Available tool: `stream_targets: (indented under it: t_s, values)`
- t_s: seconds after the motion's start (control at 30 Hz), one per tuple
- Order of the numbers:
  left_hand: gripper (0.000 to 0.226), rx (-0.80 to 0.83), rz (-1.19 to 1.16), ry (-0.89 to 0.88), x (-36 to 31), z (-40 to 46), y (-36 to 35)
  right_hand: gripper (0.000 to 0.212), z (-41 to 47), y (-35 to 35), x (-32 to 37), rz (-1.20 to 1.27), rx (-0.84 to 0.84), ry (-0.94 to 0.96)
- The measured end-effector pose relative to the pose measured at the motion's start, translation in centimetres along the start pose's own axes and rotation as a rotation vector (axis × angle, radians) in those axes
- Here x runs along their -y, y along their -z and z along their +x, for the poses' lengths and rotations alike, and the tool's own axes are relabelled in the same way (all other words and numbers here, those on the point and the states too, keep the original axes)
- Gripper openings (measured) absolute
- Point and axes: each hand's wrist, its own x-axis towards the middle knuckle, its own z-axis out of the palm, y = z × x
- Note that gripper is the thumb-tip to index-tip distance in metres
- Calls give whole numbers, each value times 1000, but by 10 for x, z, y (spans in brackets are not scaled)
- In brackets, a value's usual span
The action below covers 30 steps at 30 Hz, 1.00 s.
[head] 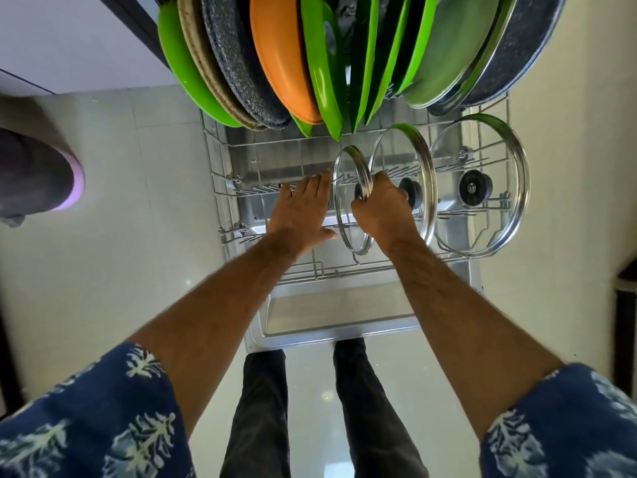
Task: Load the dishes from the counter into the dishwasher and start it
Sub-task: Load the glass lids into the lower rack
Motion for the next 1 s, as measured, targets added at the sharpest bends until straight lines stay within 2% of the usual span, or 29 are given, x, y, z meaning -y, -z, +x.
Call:
stream_targets:
  t_s: [0.13,0.23,0.37,0.57,0.77,1.0]
  values:
    - [111,18,39,-9,-1,-11,8,53,-9,8,-2,98,103,-34]
    - [98,15,66,-5,-4,-31,24,59,-34,17,0,89,89,18]
    - [83,-31,83,40,-12,-83,60,76,-90,35,-1,-192,63,302]
    - [83,-128,120,122,-43,-216,131,84,-200,94,18,-654,113,657]
    - [83,-218,95,239,-61,-349,181,85,-296,135,59,-765,58,842]
    - [85,-360,-17,425,-18,-498,192,85,-402,111,150,-878,-16,1116]
